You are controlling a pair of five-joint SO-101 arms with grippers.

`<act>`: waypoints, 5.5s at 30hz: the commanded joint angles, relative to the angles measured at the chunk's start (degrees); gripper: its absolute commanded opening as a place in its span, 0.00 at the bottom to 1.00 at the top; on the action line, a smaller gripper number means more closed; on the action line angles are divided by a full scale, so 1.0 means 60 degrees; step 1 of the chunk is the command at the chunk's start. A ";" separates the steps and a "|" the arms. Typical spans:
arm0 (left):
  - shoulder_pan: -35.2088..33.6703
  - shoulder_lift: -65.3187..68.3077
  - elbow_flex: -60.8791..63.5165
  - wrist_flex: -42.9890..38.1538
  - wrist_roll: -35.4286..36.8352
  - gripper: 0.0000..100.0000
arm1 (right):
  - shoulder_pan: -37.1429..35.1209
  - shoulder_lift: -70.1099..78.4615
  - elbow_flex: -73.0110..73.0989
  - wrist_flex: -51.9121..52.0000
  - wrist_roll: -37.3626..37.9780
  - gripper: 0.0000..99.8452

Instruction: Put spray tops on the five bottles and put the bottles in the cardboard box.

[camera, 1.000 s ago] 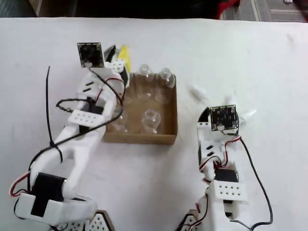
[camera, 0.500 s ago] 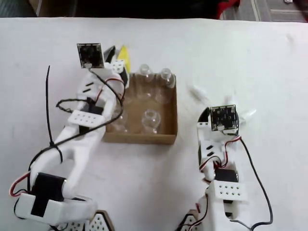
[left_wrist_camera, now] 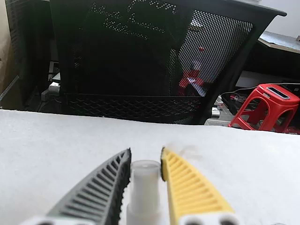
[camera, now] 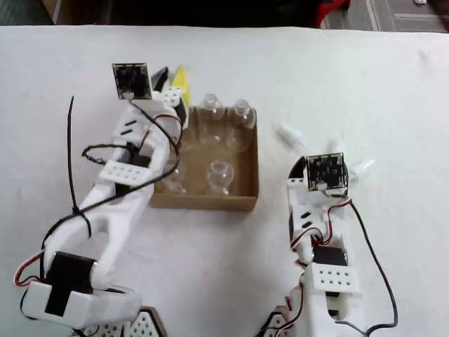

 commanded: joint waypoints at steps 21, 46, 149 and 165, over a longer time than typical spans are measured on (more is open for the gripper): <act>0.0051 -0.0110 -0.0029 -0.0088 -0.0073 0.18 | -0.0051 -0.0037 -0.0044 -0.0242 0.0088 0.23; -0.2908 -0.9253 -0.0073 0.9201 0.1700 0.17 | -0.0051 -0.0037 -0.0044 -0.0242 0.0088 0.23; -0.4696 -0.3348 -0.9114 1.8740 0.0396 0.02 | -0.0051 -0.0081 -0.0044 -0.0168 0.0088 0.23; -0.2586 -0.7275 -0.9011 1.6689 -0.0747 0.02 | -0.0051 -0.0081 -0.0044 -0.0168 0.0088 0.23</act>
